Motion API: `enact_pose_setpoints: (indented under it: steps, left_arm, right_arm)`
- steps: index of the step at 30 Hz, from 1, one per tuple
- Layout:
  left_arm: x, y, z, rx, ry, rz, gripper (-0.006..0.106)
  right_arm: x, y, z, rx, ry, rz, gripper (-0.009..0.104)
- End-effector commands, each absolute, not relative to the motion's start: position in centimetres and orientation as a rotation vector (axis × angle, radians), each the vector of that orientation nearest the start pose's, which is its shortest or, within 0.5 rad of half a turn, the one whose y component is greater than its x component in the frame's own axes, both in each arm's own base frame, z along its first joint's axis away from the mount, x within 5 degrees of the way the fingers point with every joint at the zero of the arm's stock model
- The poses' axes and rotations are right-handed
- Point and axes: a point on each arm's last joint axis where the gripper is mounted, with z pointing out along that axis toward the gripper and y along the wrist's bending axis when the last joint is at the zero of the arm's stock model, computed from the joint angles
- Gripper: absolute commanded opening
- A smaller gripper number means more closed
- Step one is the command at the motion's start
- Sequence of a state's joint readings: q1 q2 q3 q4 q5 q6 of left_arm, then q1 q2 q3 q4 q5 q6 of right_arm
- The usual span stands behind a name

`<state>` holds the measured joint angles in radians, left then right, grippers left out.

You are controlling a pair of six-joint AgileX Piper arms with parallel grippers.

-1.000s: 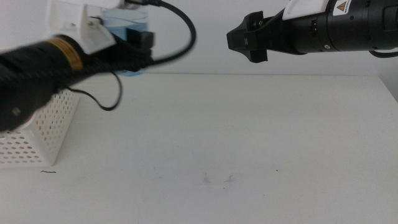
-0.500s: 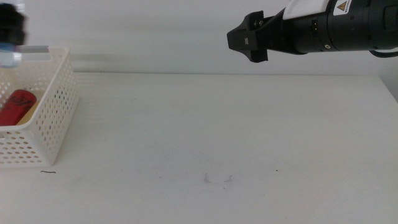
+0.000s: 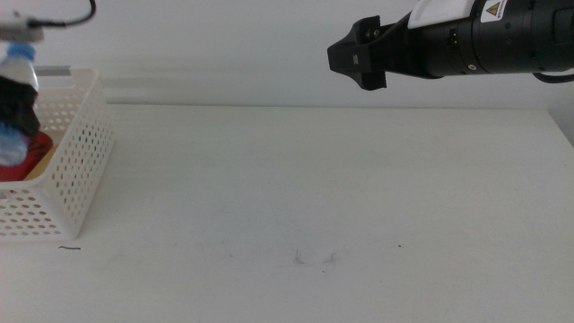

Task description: Use arms to grab the bottles and put them into the dustbin to the left of the table.

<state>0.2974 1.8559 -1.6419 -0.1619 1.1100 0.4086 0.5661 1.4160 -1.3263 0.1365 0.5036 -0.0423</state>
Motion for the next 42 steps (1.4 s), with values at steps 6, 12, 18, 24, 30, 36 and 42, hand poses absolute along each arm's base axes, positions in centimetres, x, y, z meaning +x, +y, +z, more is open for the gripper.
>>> enact_pose_setpoints:
  steps: [6,12,18,24,30,36,42]
  left_arm:
    - [40.0,11.2,26.3,-0.007,2.790,-0.025,0.033]
    - [40.2,11.3,26.1,0.062,2.784,-0.017,0.094]
    - [39.0,9.5,28.3,0.058,2.801,-0.082,0.094]
    - [36.4,4.9,34.6,0.196,2.655,-0.059,0.094]
    - [32.0,-2.3,38.6,0.345,2.470,-0.109,0.094]
    - [24.9,-5.3,42.6,0.472,2.266,-0.137,0.094]
    - [20.4,-4.7,45.2,0.398,2.142,-0.168,0.094]
  right_arm:
    - [27.0,17.9,38.6,-0.551,2.024,0.457,0.079]
    - [27.0,17.9,38.6,-0.551,2.024,0.457,0.079]
    - [27.0,17.9,38.6,-0.551,2.024,0.457,0.079]
    - [27.0,17.9,38.6,-0.551,2.024,0.457,0.079]
    - [27.0,17.9,38.6,-0.551,2.024,0.457,0.079]
    - [27.0,17.9,38.6,-0.551,2.024,0.457,0.079]
    - [27.0,17.9,38.6,-0.551,2.024,0.457,0.079]
